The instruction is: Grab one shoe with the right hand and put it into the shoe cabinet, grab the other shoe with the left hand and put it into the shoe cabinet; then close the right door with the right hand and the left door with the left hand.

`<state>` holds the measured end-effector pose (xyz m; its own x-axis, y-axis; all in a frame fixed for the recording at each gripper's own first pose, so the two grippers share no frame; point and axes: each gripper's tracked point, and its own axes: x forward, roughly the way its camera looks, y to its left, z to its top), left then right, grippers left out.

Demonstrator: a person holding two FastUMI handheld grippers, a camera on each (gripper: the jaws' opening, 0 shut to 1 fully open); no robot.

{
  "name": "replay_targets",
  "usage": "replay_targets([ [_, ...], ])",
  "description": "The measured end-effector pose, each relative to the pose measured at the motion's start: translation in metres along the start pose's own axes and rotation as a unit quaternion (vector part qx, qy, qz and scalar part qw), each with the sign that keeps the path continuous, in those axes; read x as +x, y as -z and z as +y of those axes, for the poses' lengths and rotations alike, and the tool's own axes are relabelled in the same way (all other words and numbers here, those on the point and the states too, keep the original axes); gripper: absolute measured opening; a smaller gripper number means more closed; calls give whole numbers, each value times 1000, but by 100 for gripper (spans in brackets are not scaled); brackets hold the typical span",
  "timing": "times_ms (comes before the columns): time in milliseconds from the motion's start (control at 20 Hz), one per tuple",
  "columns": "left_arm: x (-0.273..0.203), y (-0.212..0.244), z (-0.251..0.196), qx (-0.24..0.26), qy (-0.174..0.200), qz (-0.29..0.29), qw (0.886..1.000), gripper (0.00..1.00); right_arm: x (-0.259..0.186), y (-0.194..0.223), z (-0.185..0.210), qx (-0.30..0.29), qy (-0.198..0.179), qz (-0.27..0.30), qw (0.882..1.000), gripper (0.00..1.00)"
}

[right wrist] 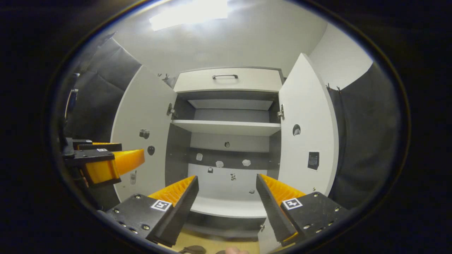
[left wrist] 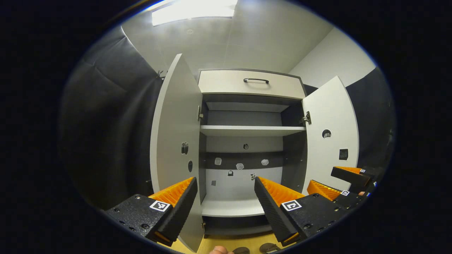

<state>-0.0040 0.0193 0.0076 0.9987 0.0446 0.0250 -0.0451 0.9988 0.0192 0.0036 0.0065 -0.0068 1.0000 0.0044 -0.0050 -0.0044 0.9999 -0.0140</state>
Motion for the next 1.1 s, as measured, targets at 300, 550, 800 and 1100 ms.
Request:
replay_targets([
  [300,6,5,13,-3,-10,4,1000,98,2,60,3,-11,0,54,998,96],
  [550,12,11,27,-2,-22,10,1000,98,-12,173,3,-28,6,171,985,97],
  [800,15,17,43,-3,-35,18,999,99,-54,307,16,-41,-19,327,944,99],
  [1100,14,26,63,3,-55,31,998,99,-108,427,34,1,-44,452,891,99],
])
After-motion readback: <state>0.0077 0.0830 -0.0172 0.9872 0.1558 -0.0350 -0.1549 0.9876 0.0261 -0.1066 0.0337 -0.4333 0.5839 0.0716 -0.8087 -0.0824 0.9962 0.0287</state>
